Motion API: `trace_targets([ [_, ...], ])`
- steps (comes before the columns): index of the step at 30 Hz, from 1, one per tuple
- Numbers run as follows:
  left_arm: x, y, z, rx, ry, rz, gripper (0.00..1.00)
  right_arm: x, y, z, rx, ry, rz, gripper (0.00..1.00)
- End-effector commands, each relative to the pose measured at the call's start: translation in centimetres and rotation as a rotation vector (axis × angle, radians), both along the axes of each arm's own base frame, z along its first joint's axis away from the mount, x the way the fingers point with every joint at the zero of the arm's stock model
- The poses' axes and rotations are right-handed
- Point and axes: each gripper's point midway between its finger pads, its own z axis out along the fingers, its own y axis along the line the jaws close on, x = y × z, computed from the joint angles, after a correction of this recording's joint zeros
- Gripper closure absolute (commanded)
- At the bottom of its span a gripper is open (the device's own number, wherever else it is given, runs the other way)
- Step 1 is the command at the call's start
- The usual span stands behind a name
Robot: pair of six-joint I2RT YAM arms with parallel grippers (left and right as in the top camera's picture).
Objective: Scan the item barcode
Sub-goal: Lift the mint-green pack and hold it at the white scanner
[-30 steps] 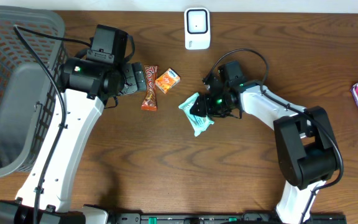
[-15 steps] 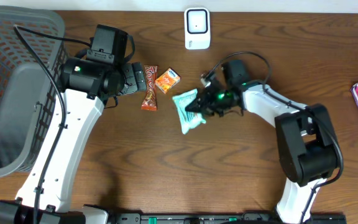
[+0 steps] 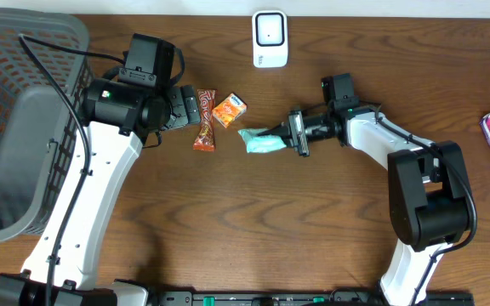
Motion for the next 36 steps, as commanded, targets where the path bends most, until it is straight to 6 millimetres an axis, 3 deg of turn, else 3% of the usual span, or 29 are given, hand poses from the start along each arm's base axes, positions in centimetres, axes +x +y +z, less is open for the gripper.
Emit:
trace_targets([
  [1, -0.1, 0.3, 0.0, 0.011, 0.001, 0.004, 0.02, 0.0, 0.0, 1.9, 0.072, 0.153, 0.030, 0.99],
  [6, -0.1, 0.3, 0.0, 0.011, 0.000, 0.004, 0.02, 0.8, 0.0, 1.9, 0.064, 0.090, 0.010, 0.99],
  [15, -0.1, 0.3, 0.0, 0.011, 0.000, 0.004, 0.02, 5.6, 1.6, 2.1, 0.033, -0.854, -0.025, 0.99],
  [19, -0.1, 0.3, 0.0, 0.011, 0.000, 0.004, 0.02, 6.7, 2.4, 0.6, -0.077, -1.075, -0.024, 0.99],
  [25, -0.1, 0.3, 0.0, 0.011, 0.000, 0.004, 0.02, 8.5, 1.7, -0.2, -0.181, -1.044, -0.099, 0.99],
  [30, -0.1, 0.3, 0.0, 0.011, 0.000, 0.004, 0.02, 12.9, -1.0, -0.9, -0.387, -1.099, -0.265, 0.99],
  [36, -0.1, 0.3, 0.0, 0.011, 0.000, 0.004, 0.02, 17.4, -2.1, 5.4, -0.405, -1.405, -0.480, 0.99],
])
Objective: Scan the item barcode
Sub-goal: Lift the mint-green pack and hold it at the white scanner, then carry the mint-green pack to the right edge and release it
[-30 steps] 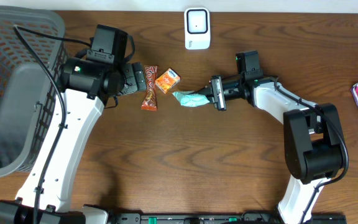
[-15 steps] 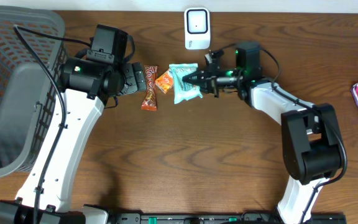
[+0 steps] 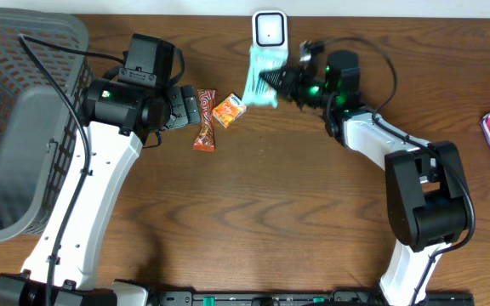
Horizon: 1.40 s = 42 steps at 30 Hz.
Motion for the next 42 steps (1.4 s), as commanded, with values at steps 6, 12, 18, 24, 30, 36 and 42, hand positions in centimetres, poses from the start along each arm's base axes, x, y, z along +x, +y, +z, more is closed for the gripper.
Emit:
trace_targets([
  [6, -0.1, 0.3, 0.0, 0.010, 0.001, 0.004, 0.02, 6.5, -3.9, 3.9, -0.071, -0.164, -0.359, 0.99],
  [12, -0.1, 0.3, 0.0, 0.010, 0.001, 0.004, 0.02, 8.8, -4.6, 5.9, -0.122, -0.222, -0.428, 0.99],
  [18, -0.1, 0.3, 0.0, 0.010, 0.001, 0.004, 0.02, 11.8, -2.8, 4.5, -0.120, -0.183, -0.364, 0.99],
  [24, -0.1, 0.3, 0.0, 0.010, 0.001, 0.004, 0.02, 14.6, -1.0, 3.1, -0.120, -0.150, -0.299, 0.99],
  [30, -0.1, 0.3, 0.0, 0.010, 0.001, 0.004, 0.02, 15.0, -2.3, 1.8, -0.179, -0.135, -0.294, 0.99],
  [36, -0.1, 0.3, 0.0, 0.010, 0.001, 0.004, 0.02, 15.3, -7.6, 2.7, -0.182, -0.154, -0.245, 0.99],
  [42, -0.1, 0.3, 0.0, 0.010, 0.001, 0.004, 0.02, 14.4, -18.3, 4.1, -0.273, -0.091, -0.325, 0.99],
])
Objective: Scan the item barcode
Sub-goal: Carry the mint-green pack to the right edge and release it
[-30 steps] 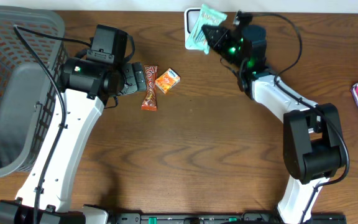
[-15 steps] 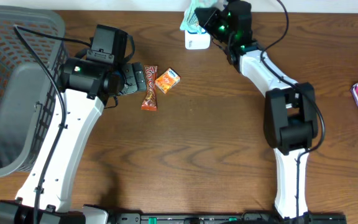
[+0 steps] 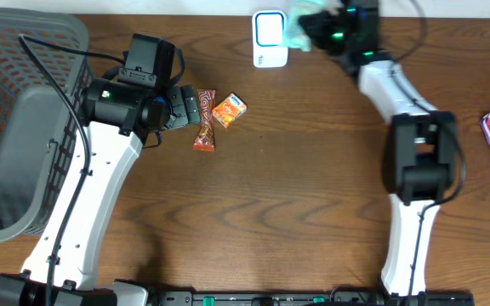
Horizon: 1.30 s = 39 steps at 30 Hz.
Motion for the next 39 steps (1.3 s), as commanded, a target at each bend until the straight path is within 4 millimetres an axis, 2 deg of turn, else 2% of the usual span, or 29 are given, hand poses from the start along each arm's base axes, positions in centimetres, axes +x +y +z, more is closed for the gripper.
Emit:
trace_targets([
  [1, -0.1, 0.3, 0.0, 0.011, 0.000, 0.004, 0.02, -0.8, -7.6, 6.6, -0.097, -0.114, -0.033, 0.99],
  [3, -0.1, 0.3, 0.0, 0.011, 0.000, 0.004, 0.02, -2.1, -11.7, 6.4, -0.190, -0.055, -0.094, 0.99],
  [6, -0.1, 0.3, 0.0, 0.011, 0.000, 0.004, 0.02, -5.3, -19.6, 5.2, -0.368, 0.092, -0.253, 0.99],
  [7, -0.1, 0.3, 0.0, 0.011, 0.000, 0.004, 0.02, -6.1, -21.4, 4.8, -0.402, 0.127, -0.283, 0.99],
  [8, -0.1, 0.3, 0.0, 0.011, 0.000, 0.004, 0.02, -7.5, -24.1, 4.0, -0.450, 0.184, -0.325, 0.99],
  [9, -0.1, 0.3, 0.0, 0.011, 0.000, 0.004, 0.02, -8.4, -25.7, 3.5, -0.474, 0.215, -0.338, 0.99],
  [10, -0.1, 0.3, 0.0, 0.011, 0.000, 0.004, 0.02, -10.1, -28.2, 2.4, -0.512, 0.270, -0.348, 0.99],
  [14, -0.1, 0.3, 0.0, 0.011, 0.000, 0.004, 0.02, -13.2, -32.9, -0.1, -0.585, 0.390, -0.391, 0.99],
  [17, -0.1, 0.3, 0.0, 0.011, 0.000, 0.004, 0.02, -14.3, -34.9, -1.3, -0.588, 0.426, -0.402, 0.97],
  [20, -0.1, 0.3, 0.0, 0.011, 0.000, 0.004, 0.02, -14.7, -36.1, -2.3, -0.586, 0.447, -0.421, 0.88],
  [21, -0.1, 0.3, 0.0, 0.010, 0.000, 0.004, 0.02, -14.8, -36.5, -2.6, -0.593, 0.454, -0.428, 0.80],
  [22, -0.1, 0.3, 0.0, 0.011, 0.000, 0.004, 0.02, -14.9, -36.8, -2.9, -0.604, 0.466, -0.438, 0.67],
  [25, -0.1, 0.3, 0.0, 0.011, 0.000, 0.004, 0.02, -15.4, -37.4, -3.9, -0.626, 0.503, -0.451, 0.47],
  [28, -0.1, 0.3, 0.0, 0.011, 0.000, 0.004, 0.02, -15.6, -37.1, -4.3, -0.622, 0.521, -0.438, 0.44],
  [30, -0.1, 0.3, 0.0, 0.011, 0.000, 0.004, 0.02, -15.2, -36.3, -3.8, -0.595, 0.499, -0.416, 0.43],
  [36, -0.1, 0.3, 0.0, 0.011, 0.000, 0.004, 0.02, -13.0, -32.5, 0.6, -0.484, 0.354, -0.318, 0.46],
  [39, -0.1, 0.3, 0.0, 0.011, 0.000, 0.004, 0.02, -12.1, -29.3, 2.8, -0.418, 0.282, -0.234, 0.45],
])
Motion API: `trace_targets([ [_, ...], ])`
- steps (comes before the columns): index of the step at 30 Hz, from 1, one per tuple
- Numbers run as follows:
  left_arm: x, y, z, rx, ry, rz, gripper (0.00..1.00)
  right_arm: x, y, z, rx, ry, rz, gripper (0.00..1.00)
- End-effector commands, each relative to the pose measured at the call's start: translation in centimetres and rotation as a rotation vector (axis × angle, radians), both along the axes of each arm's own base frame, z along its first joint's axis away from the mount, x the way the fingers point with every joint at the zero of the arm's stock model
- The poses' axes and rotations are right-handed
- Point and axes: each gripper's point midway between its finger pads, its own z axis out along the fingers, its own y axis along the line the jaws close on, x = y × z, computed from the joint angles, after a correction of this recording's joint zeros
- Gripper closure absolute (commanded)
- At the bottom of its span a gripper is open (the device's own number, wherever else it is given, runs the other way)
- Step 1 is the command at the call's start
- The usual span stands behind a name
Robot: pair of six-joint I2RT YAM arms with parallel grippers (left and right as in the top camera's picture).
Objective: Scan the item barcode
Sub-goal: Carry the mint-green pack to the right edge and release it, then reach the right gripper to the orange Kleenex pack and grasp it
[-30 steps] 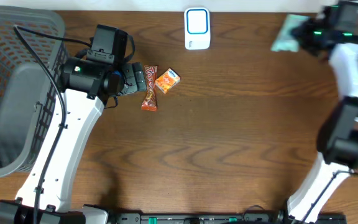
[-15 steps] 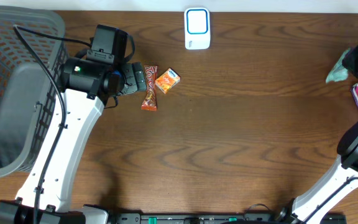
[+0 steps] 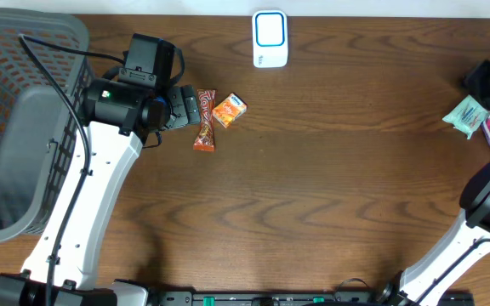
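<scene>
The white scanner (image 3: 270,38), its window rimmed in blue, stands at the table's far edge in the middle. A teal packet (image 3: 465,116) sits at the far right, tilted, its upper end at the fingertips of my right gripper (image 3: 483,95), which looks shut on it. That gripper reaches in from the right edge. My left gripper (image 3: 187,107) rests open on the table left of centre, its fingers just beside a brown candy bar (image 3: 204,121) and an orange packet (image 3: 229,110), gripping neither.
A grey mesh basket (image 3: 24,127) fills the left side of the table. A pink packet lies at the right edge, touching the teal one. The left arm's white links run from the front edge to the gripper.
My right gripper was up at the scanner's right side with the teal packet; now it is at the far right edge, with the packet beside the pink one. The left arm is unchanged.
My right gripper first held the teal packet low on the table at the centre. Then it held it lifted in front of the scanner, then right beside it. Now the packet is at the right edge by the pink packet. The left arm stayed still throughout.
</scene>
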Motion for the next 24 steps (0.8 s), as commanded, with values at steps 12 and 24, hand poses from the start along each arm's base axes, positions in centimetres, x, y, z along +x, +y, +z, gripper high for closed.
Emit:
trace_targets([
  [12, -0.1, 0.3, 0.0, 0.011, 0.000, 0.004, 0.02, -0.3, 31.1, 4.1, 0.409, -0.060, 0.729, 0.35],
  [24, -0.1, 0.3, 0.0, 0.011, 0.000, 0.004, 0.02, -4.1, 48.6, -0.6, 0.302, 0.062, 0.722, 0.30],
])
